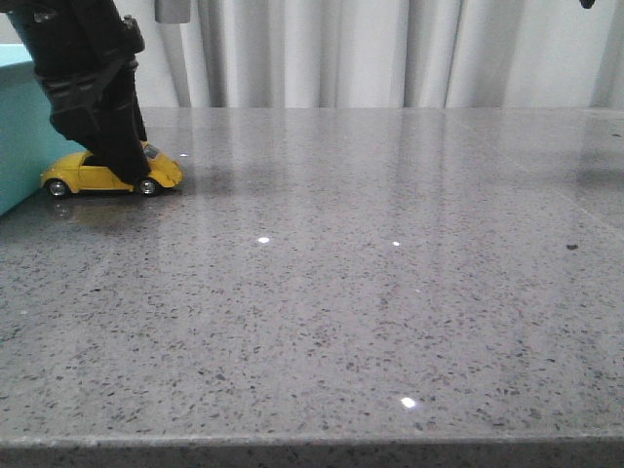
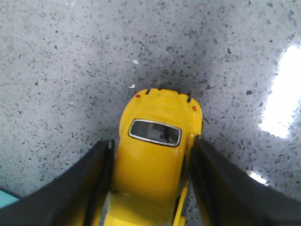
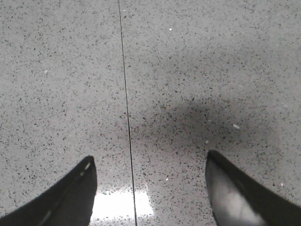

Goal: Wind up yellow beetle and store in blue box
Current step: 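Lift the car with the left gripper and carry it over the box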

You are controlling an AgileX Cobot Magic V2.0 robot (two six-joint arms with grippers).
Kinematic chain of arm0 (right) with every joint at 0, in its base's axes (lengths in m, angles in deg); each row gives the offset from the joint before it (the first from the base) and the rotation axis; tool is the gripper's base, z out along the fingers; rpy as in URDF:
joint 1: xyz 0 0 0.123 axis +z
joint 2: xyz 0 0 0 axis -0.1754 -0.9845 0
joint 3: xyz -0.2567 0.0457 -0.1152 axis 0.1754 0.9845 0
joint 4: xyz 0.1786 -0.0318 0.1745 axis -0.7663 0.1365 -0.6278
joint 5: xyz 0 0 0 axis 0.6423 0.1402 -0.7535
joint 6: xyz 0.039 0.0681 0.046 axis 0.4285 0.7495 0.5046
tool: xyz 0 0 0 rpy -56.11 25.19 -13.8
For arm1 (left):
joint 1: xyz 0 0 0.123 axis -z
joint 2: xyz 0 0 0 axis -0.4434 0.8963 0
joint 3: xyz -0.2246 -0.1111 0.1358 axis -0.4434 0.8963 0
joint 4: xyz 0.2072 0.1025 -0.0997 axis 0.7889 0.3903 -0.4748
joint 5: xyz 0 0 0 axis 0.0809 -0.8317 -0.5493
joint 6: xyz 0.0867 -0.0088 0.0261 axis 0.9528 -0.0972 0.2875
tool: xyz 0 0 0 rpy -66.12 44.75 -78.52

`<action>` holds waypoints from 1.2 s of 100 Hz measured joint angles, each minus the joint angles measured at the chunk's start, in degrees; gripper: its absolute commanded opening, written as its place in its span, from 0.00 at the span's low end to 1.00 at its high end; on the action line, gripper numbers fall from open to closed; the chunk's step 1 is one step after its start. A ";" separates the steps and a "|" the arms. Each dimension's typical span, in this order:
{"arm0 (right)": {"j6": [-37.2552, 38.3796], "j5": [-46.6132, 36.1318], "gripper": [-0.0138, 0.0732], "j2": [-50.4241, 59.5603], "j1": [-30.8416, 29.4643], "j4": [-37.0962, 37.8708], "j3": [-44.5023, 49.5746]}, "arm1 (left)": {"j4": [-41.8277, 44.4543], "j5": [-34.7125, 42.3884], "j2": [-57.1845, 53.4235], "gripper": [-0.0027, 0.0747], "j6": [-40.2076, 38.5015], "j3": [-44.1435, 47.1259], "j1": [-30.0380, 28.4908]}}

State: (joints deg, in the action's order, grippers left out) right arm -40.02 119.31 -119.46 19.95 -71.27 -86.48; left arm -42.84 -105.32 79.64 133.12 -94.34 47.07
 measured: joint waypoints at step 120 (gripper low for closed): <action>-0.11 0.00 0.73 0.00 0.00 0.00 0.00 | 12.31 -9.00 -1.60 0.07 -47.04 -26.45 -9.18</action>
State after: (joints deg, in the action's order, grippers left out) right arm -40.13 119.31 -119.46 19.95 -71.27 -86.48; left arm -30.53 -114.32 78.04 86.08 -120.79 37.89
